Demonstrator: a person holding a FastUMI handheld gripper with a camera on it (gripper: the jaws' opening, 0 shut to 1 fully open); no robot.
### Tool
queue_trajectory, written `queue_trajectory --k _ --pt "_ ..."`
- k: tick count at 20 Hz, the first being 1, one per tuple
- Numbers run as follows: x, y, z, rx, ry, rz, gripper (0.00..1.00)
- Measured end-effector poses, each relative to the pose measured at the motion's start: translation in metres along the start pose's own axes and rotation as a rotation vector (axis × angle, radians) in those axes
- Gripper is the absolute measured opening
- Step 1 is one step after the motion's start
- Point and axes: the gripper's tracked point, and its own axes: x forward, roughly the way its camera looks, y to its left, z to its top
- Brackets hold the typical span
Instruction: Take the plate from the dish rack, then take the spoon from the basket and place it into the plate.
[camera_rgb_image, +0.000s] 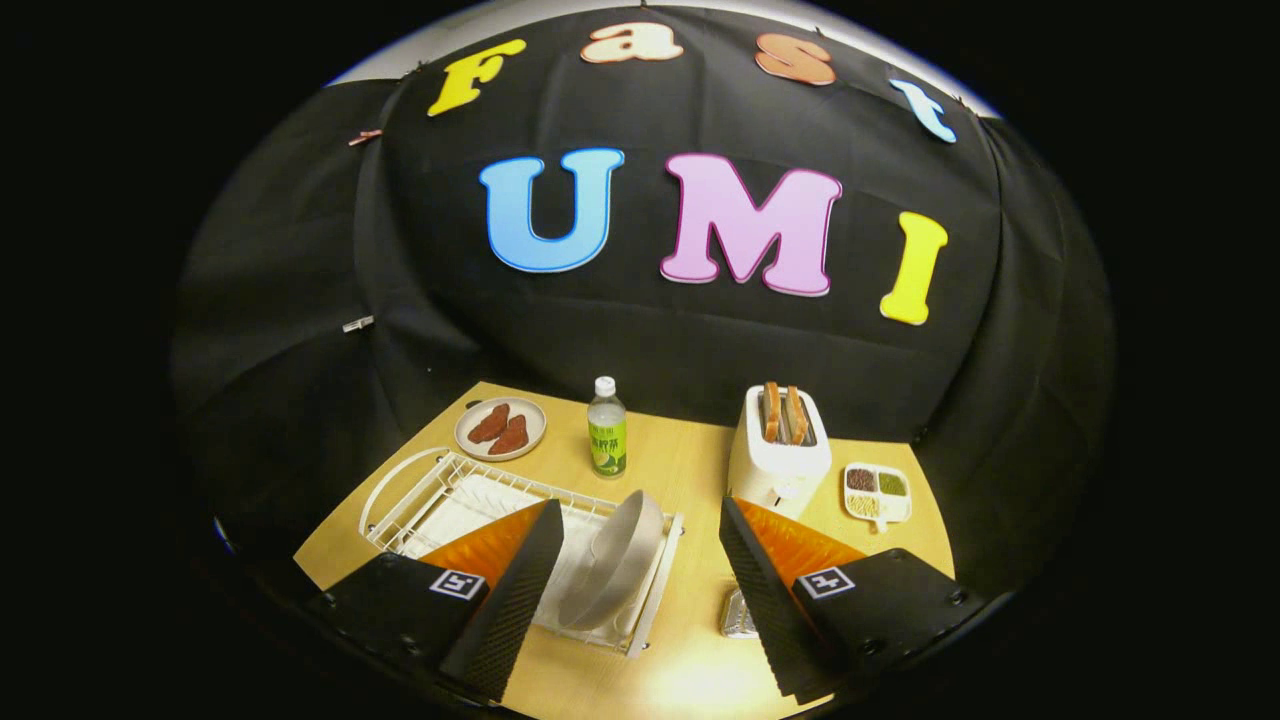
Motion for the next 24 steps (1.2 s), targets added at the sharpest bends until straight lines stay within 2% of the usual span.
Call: queue_trajectory --k 4,7,8,9,10,13,15,17,20,24 --pt "0.038 0.001 -0.038 0.081 0.133 -0.019 0.97" --pt "0.059 -0.001 -0.068 0.074 0.223 -0.059 0.97" --pt "0.067 -0.004 -0.077 0.070 0.228 -0.082 0.94" --pt "0.071 -0.006 -0.084 0.071 0.235 -0.106 0.89" --pt "0.076 -0.005 -0.091 0.083 0.252 -0.123 0.77" --pt "0.087 -0.007 -0.103 0.107 0.273 -0.177 0.60" --pt "0.089 -0.012 -0.104 0.123 0.284 -0.236 0.37" --pt "0.087 -0.016 -0.108 0.113 0.324 -0.293 0.31" --pt "0.087 -0.022 -0.104 0.031 0.347 -0.336 0.23" --pt "0.089 -0.021 -0.083 -0.046 0.321 -0.373 0.20"
